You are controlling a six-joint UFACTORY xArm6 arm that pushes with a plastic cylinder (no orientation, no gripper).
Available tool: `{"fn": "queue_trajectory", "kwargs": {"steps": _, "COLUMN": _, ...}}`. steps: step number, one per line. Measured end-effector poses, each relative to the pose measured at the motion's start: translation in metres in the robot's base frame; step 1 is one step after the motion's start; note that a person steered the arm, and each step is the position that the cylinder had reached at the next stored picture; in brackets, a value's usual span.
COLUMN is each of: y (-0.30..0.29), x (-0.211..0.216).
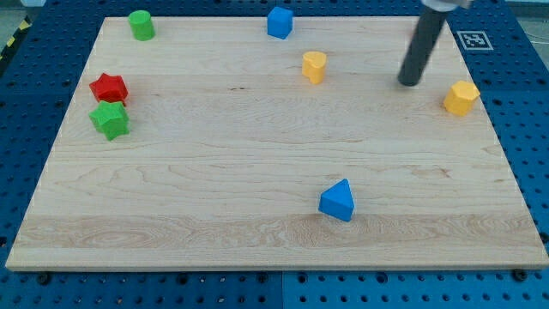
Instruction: Push the yellow heart towards the center of the board
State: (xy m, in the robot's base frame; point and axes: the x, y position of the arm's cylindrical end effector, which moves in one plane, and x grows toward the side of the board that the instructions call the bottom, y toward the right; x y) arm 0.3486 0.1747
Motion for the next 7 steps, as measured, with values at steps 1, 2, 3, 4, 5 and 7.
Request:
{"fn": "queue_trajectory", "kwargs": {"steps": 1, "y": -0.044, "x": -0.006}}
{"fn": "queue_trajectory", "kwargs": {"steps": 2, "y": -0.050, "x": -0.032}}
{"fn": "queue_trajectory", "kwargs": {"steps": 3, "y": -0.059, "x": -0.042}}
{"fn": "queue_trajectory", "kwargs": {"steps": 4, "y": -0.060, "x": -0.042}}
{"fn": "queue_trajectory", "kwargs": {"steps": 5, "y": -0.064, "x": -0.039}}
{"fn": "queue_trajectory", "kwargs": {"steps": 7, "y": -0.074, "x": -0.031}}
